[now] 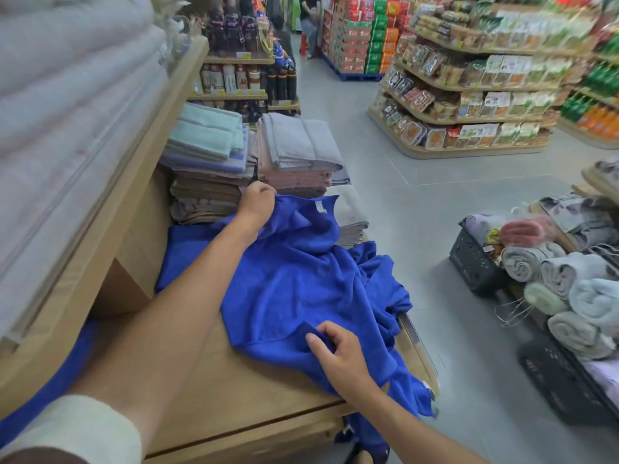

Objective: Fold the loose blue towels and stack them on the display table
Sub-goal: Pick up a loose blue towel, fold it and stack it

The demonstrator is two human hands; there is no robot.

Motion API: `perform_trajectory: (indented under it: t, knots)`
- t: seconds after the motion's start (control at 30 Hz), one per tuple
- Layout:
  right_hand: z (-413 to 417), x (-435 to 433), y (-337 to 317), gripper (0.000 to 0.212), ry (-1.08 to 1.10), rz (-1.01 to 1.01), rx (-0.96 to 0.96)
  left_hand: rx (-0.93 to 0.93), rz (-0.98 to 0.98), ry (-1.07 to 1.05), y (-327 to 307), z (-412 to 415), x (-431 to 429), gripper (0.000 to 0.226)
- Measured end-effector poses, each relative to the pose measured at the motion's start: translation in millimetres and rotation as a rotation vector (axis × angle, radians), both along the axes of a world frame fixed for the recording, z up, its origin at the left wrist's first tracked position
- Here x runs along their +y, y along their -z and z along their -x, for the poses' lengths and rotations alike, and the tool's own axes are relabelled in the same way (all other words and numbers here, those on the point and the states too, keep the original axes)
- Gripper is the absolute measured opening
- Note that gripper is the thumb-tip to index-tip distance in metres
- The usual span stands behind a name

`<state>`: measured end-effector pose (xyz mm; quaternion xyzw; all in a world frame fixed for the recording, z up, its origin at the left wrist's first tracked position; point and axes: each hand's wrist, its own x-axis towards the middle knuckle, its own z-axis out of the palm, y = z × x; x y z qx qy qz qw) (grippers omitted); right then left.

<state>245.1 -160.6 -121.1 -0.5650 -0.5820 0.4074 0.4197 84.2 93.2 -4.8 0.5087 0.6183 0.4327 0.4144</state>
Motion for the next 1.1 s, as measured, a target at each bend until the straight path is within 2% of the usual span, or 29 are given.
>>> perform_trajectory:
  t: [0.03, 0.1, 0.2, 0.37, 0.5, 0.6, 0.67, 0.7, 0.8, 0.83, 0.87, 0.93, 1.1]
  knots:
    - [0, 0, 0, 0.027, -0.002, -0.004, -0.003, -0.069, 0.059, 0.038, -6, 2, -6, 0.034]
    - [0, -1, 2, 0.026, -0.013, -0.006, -0.011, -0.208, 0.196, 0.096, -19, 6, -21, 0.032]
    - [0, -1, 3, 0.027, -0.023, -0.005, -0.02, -0.332, 0.206, 0.179, -32, 15, -38, 0.039]
    - [0, -3, 3, 0.029, -0.021, -0.018, -0.023, -0.649, 0.28, 0.167, -32, 32, -49, 0.062]
    - [0, -2, 3, 0.032, -0.052, -0.025, 0.006, -0.639, 0.255, 0.168, -34, 42, -62, 0.052]
    - [0, 1, -9, 0.036, -0.108, 0.002, 0.091, -0.638, 0.21, 0.256, -39, 45, -78, 0.049]
    - [-1, 5, -31, 0.032, -0.194, -0.026, 0.058, -0.487, 0.13, 0.314, -45, 47, -91, 0.049]
    - [-2, 8, -47, 0.029, -0.255, -0.065, 0.013, -0.286, 0.04, 0.332, -49, 48, -97, 0.051]
    - [-5, 20, -103, 0.016, -0.419, -0.218, -0.172, 0.533, -0.295, 0.345, -61, 52, -111, 0.054]
    - [-6, 25, -121, 0.014, -0.456, -0.274, -0.224, 0.666, -0.364, 0.338, -65, 52, -116, 0.054]
    - [-7, 29, -136, 0.012, -0.482, -0.322, -0.256, 0.682, -0.404, 0.337, -69, 52, -121, 0.054]
    - [-8, 37, -160, 0.008, -0.507, -0.401, -0.284, 0.527, -0.398, 0.374, -79, 50, -130, 0.052]
    - [-4, 54, -186, 0.01, -0.442, -0.556, -0.287, -0.064, -0.221, 0.434, -100, 44, -148, 0.041]
